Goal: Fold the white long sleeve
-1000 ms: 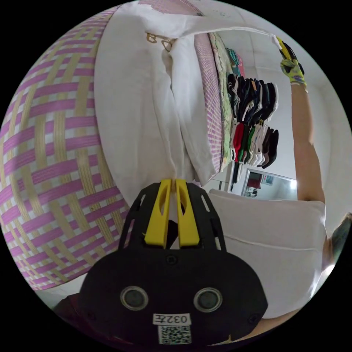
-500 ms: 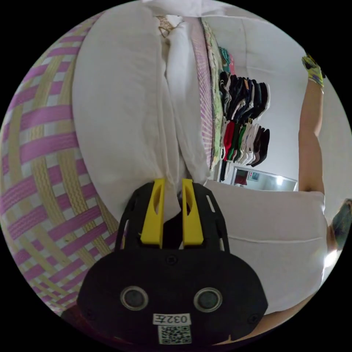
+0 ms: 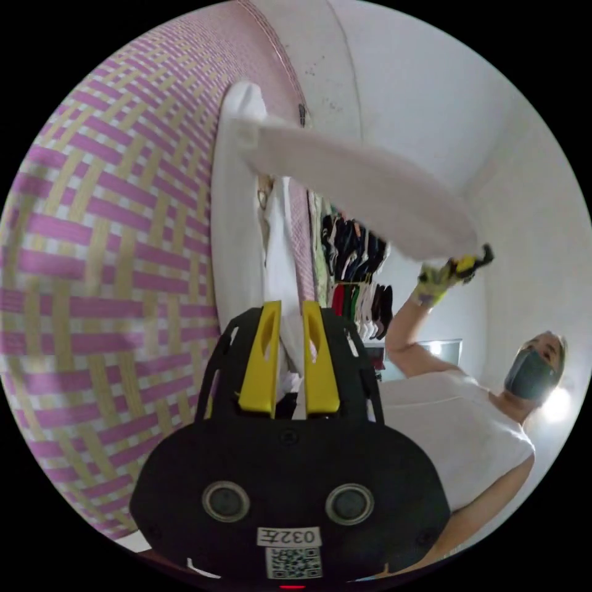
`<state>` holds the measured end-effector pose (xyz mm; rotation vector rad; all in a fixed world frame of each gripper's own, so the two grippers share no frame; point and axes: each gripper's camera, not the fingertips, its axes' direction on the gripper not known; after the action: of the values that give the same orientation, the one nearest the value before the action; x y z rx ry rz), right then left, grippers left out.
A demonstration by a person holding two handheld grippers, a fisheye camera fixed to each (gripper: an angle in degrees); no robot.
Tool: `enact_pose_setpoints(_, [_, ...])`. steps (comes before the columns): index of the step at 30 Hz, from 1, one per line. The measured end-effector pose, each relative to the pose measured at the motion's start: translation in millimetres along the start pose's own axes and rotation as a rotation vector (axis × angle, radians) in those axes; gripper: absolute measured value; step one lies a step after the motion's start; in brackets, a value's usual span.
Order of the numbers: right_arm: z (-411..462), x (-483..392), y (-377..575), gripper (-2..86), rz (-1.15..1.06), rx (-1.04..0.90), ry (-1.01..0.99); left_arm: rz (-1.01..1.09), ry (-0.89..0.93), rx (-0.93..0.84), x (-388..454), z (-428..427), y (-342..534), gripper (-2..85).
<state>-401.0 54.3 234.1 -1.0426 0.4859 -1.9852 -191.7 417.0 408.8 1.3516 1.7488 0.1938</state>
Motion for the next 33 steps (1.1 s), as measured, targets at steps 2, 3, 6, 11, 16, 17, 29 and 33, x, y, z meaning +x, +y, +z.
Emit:
enact_pose_setpoints(2, [60.5, -53.6, 18.1, -0.6, -0.034, -0.080, -0.016, -0.008, 0.032, 0.015, -28.2, -17.4, -13.9, 3.0])
enact_pose_setpoints(3, [78.7, -64.3, 22.9, -0.6, -0.031, -0.105, -0.014, -0.010, 0.041, 0.009, -35.8, -18.5, -18.0, 3.4])
enact_pose_setpoints(6, [170.7, -97.7, 46.7, -0.5, 0.098, -0.228, 0.008, -0.028, 0.089, -0.040, -71.2, -11.3, -38.4, 5.2])
enact_pose_setpoints(11, [248.8, -128.1, 63.7, -0.5, 0.323, -0.270, 0.030, -0.018, 0.055, -0.138, -107.1, 23.8, -80.3, 7.2])
enact_pose_setpoints(16, [225.8, -154.2, 53.6, -0.5, 0.475, -0.149, 0.088, -0.012, 0.013, -0.143, -126.5, 47.8, -140.6, 7.9])
enact_pose_setpoints(17, [217.9, -161.6, 50.9, -0.5, 0.504, -0.125, 0.107, -0.020, -0.012, -0.143, -133.4, 54.5, -157.6, 8.0])
enact_pose_setpoints(29, [159.3, -228.3, 26.6, -0.4, 0.714, -0.026, 0.269, -0.096, -0.148, -0.003, -196.5, 94.2, -273.7, 6.5])
enact_pose_setpoints(33, [147.2, -239.5, 19.7, -0.4, 0.752, 0.000, 0.280, -0.096, -0.100, 0.028, -218.9, 99.3, -295.4, 5.6])
